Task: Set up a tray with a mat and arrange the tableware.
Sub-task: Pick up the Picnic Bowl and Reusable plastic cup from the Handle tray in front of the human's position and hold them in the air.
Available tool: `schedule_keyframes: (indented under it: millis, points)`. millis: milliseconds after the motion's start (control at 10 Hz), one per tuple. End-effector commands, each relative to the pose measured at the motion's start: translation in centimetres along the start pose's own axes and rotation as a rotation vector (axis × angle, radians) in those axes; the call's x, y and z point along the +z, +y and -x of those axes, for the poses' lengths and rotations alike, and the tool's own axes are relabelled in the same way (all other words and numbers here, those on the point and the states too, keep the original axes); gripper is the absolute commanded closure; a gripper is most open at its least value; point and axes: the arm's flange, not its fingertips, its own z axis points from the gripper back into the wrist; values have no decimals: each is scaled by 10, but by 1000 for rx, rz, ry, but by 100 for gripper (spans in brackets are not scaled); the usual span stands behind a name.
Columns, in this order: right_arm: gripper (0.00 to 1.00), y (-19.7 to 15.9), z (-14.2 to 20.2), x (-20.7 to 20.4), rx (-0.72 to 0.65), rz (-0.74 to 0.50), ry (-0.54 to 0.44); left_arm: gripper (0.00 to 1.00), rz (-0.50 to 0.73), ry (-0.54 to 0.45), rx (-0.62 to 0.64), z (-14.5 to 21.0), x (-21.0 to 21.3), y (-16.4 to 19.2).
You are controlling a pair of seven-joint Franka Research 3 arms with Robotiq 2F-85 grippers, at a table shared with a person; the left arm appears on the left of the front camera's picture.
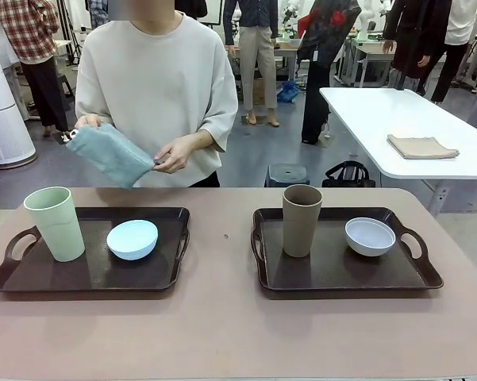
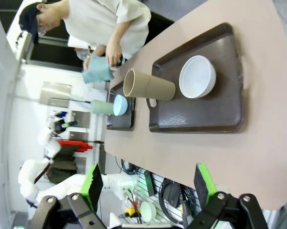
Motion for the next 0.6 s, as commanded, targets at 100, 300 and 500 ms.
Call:
schedule_keyframes:
  millis: [100, 300, 500]
  points:
    - [0, 78, -26, -43, 160, 201, 77, 0, -231, 115, -285, -23, 8, -42]
    - [0, 147, -50, -89, 231, 348, 171, 0, -320, 180, -506, -34, 6, -46]
    - [0, 214, -65, -144, 303, 461, 263, 0, -325, 219, -721, -36, -3, -40]
